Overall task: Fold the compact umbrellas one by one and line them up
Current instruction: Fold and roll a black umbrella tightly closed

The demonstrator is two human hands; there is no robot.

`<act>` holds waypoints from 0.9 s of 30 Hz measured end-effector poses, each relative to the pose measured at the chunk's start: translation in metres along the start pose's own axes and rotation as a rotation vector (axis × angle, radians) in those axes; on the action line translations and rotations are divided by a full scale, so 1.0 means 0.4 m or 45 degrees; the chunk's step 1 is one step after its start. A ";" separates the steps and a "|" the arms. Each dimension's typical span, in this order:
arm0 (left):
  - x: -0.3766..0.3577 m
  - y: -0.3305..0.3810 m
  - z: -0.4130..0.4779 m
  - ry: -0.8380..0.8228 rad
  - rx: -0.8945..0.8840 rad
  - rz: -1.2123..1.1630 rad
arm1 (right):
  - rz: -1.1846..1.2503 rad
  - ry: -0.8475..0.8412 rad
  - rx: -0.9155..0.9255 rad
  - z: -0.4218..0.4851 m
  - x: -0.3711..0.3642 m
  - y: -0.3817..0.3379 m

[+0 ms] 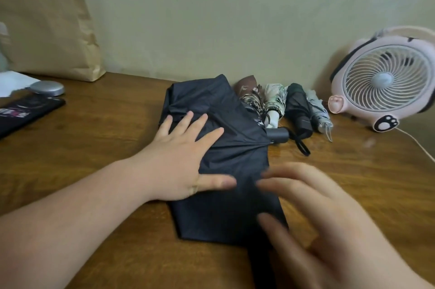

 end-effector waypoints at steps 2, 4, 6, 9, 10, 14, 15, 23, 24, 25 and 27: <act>0.001 0.000 0.006 0.096 0.027 -0.010 | 0.088 -0.279 0.092 0.042 -0.049 -0.004; 0.001 -0.002 0.009 0.161 0.034 -0.019 | 0.121 -0.471 0.027 0.070 -0.087 0.024; 0.005 -0.008 0.005 0.182 0.026 -0.067 | 0.006 -0.605 -0.063 0.084 -0.111 0.075; 0.014 -0.018 0.004 0.253 -0.003 -0.146 | -0.265 -0.706 -0.133 0.104 -0.113 0.145; 0.017 -0.020 0.006 0.288 -0.006 -0.175 | -0.328 -0.681 -0.142 0.119 -0.102 0.156; 0.039 -0.025 0.017 0.413 -0.004 -0.301 | -0.475 -0.292 -0.063 0.200 -0.065 0.180; 0.043 -0.027 0.019 0.447 0.001 -0.323 | -0.420 -0.156 -0.052 0.219 -0.060 0.180; 0.095 -0.079 -0.004 0.868 0.184 -0.615 | -0.087 -0.225 -0.341 0.223 -0.171 0.242; 0.096 -0.086 -0.003 0.828 0.186 -0.644 | -0.062 -0.213 -0.354 0.219 -0.170 0.247; 0.093 -0.093 -0.001 0.756 0.190 -0.690 | -0.032 -0.192 -0.366 0.215 -0.168 0.250; 0.082 -0.101 0.002 0.620 0.221 -0.813 | 0.023 -0.145 -0.393 0.210 -0.161 0.253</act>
Point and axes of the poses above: each hand's wrist, its own z-axis towards the middle knuckle, its own x-axis out of the back of the hand, y = z × x, the point moved 4 cm from there along z, towards the middle knuckle, and after that the axes turned 10 degrees about x, right-handed, at the moved point
